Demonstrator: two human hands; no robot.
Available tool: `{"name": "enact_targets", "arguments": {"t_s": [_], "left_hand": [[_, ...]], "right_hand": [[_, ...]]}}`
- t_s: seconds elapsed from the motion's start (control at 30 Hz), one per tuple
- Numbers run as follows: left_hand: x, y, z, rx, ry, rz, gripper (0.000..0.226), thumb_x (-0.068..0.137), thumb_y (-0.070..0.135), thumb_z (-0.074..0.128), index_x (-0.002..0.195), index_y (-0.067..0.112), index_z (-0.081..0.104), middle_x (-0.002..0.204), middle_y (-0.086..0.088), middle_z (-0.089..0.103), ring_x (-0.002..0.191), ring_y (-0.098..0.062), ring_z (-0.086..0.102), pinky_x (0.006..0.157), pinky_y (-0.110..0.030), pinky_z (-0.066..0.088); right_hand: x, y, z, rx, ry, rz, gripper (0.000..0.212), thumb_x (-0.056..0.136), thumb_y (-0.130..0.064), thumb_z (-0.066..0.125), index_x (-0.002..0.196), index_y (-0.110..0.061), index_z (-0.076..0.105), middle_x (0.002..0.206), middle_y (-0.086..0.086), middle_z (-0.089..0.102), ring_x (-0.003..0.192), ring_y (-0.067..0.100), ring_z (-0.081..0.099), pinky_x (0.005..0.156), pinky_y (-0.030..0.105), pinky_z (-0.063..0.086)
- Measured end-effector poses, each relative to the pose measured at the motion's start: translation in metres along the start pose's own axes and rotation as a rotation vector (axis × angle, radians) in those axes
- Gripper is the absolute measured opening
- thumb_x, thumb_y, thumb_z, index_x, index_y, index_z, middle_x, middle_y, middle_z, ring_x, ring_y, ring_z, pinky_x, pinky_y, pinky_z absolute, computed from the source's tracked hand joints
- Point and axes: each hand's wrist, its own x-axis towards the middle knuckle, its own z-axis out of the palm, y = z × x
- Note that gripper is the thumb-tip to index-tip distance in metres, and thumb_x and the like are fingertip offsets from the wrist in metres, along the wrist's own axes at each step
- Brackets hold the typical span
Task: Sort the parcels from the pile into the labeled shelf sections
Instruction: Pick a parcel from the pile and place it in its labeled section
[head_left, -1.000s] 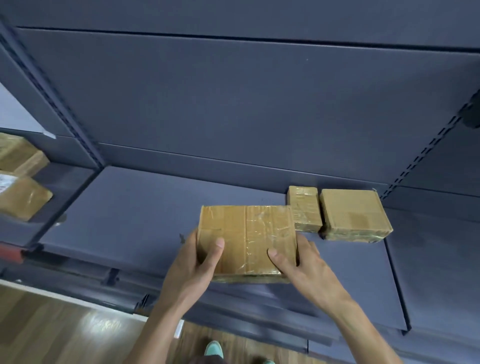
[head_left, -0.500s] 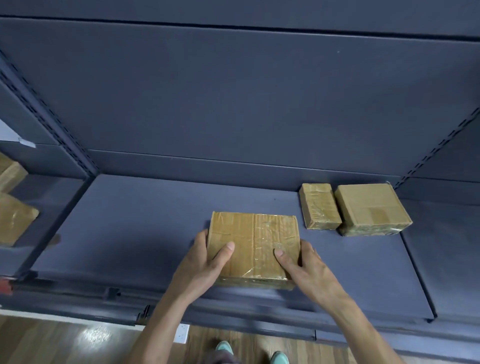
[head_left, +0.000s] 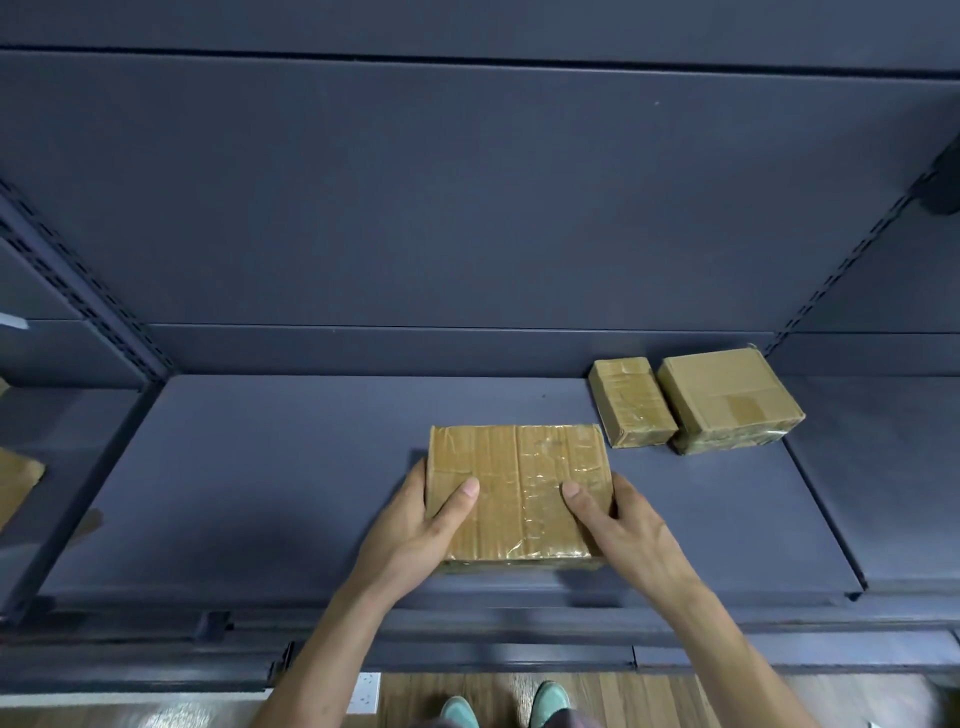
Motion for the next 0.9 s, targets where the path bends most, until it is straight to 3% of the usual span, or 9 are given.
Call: {"name": "enact_targets", "arguments": {"t_s": [0.1, 0.2, 0.27, 0.4, 0.47, 0.57, 0.63, 0.77, 0.9], "left_hand": [[0.0, 0.005, -0.011, -0.08, 0.014, 0.027, 0.061, 0.085, 0.074, 0.063, 0.138, 0.049, 0.043, 0.126, 0.029, 0.065, 0.114, 0.009, 0.062, 0.102, -0.031, 0.049], [-0.001, 0.012, -0.019, -0.157, 0.066, 0.042, 0.084, 0.075, 0.085, 0.062, 0.145, 0.048, 0.034, 0.134, 0.028, 0.059, 0.12, 0.008, 0.058, 0.103, -0.028, 0.048], [-0.004, 0.016, -0.02, -0.145, 0.094, 0.064, 0.073, 0.076, 0.087, 0.057, 0.14, 0.059, 0.036, 0.135, 0.032, 0.055, 0.126, 0.01, 0.053, 0.105, -0.025, 0.045], [-0.004, 0.013, -0.014, -0.033, 0.101, 0.023, 0.029, 0.086, 0.087, 0.041, 0.113, 0.079, 0.039, 0.125, 0.037, 0.049, 0.13, 0.006, 0.046, 0.106, -0.032, 0.038], [-0.003, 0.009, -0.011, -0.004, 0.094, -0.016, 0.026, 0.09, 0.082, 0.038, 0.114, 0.074, 0.041, 0.124, 0.038, 0.047, 0.129, 0.004, 0.044, 0.104, -0.032, 0.034], [-0.005, 0.006, -0.011, -0.027, 0.056, -0.045, 0.019, 0.092, 0.079, 0.04, 0.111, 0.08, 0.038, 0.118, 0.051, 0.051, 0.115, 0.024, 0.046, 0.095, -0.021, 0.034], [-0.008, 0.009, -0.012, -0.03, 0.033, -0.043, 0.019, 0.091, 0.08, 0.041, 0.11, 0.083, 0.036, 0.114, 0.059, 0.048, 0.108, 0.033, 0.044, 0.088, -0.014, 0.034], [-0.013, 0.015, -0.02, -0.03, 0.042, -0.024, 0.025, 0.089, 0.084, 0.038, 0.113, 0.083, 0.029, 0.115, 0.061, 0.044, 0.103, 0.036, 0.044, 0.086, -0.012, 0.035], [-0.011, 0.019, -0.023, -0.05, 0.142, 0.012, 0.054, 0.076, 0.096, 0.03, 0.12, 0.064, 0.032, 0.123, 0.03, 0.057, 0.103, 0.014, 0.057, 0.084, -0.02, 0.043]], "right_hand": [[-0.001, -0.006, -0.006, 0.029, 0.023, -0.079, 0.066, 0.082, -0.074, 0.06, 0.127, -0.027, 0.051, 0.11, -0.014, 0.067, 0.1, 0.009, 0.064, 0.082, 0.031, 0.053], [-0.003, -0.014, -0.009, 0.123, 0.071, -0.15, 0.064, 0.078, -0.078, 0.06, 0.128, -0.043, 0.041, 0.111, -0.027, 0.061, 0.103, -0.005, 0.06, 0.072, 0.015, 0.046], [-0.008, -0.019, -0.006, 0.154, 0.068, -0.174, 0.07, 0.075, -0.086, 0.055, 0.133, -0.052, 0.034, 0.112, -0.034, 0.055, 0.101, -0.013, 0.057, 0.071, 0.012, 0.043], [-0.013, -0.018, 0.001, 0.185, 0.053, -0.154, 0.105, 0.067, -0.095, 0.043, 0.154, -0.037, 0.032, 0.134, -0.022, 0.048, 0.119, 0.005, 0.049, 0.089, 0.022, 0.041], [-0.011, -0.017, 0.0, 0.173, 0.043, -0.113, 0.089, 0.077, -0.09, 0.043, 0.146, -0.034, 0.046, 0.134, -0.019, 0.055, 0.122, 0.008, 0.053, 0.093, 0.027, 0.044], [-0.009, -0.019, -0.003, 0.125, 0.011, -0.076, 0.058, 0.082, -0.082, 0.045, 0.119, -0.04, 0.059, 0.11, -0.02, 0.066, 0.107, 0.004, 0.06, 0.077, 0.022, 0.045], [-0.009, -0.022, -0.004, 0.107, -0.002, -0.074, 0.057, 0.082, -0.079, 0.046, 0.118, -0.037, 0.059, 0.109, -0.018, 0.067, 0.109, 0.01, 0.062, 0.081, 0.028, 0.048], [-0.009, -0.025, -0.005, 0.045, 0.0, -0.111, 0.087, 0.082, -0.081, 0.048, 0.145, -0.022, 0.046, 0.139, -0.001, 0.059, 0.128, 0.022, 0.055, 0.106, 0.043, 0.046], [-0.014, -0.029, -0.004, 0.139, 0.055, -0.189, 0.073, 0.078, -0.081, 0.048, 0.136, -0.036, 0.045, 0.121, -0.023, 0.061, 0.111, -0.001, 0.058, 0.082, 0.021, 0.048]]}}
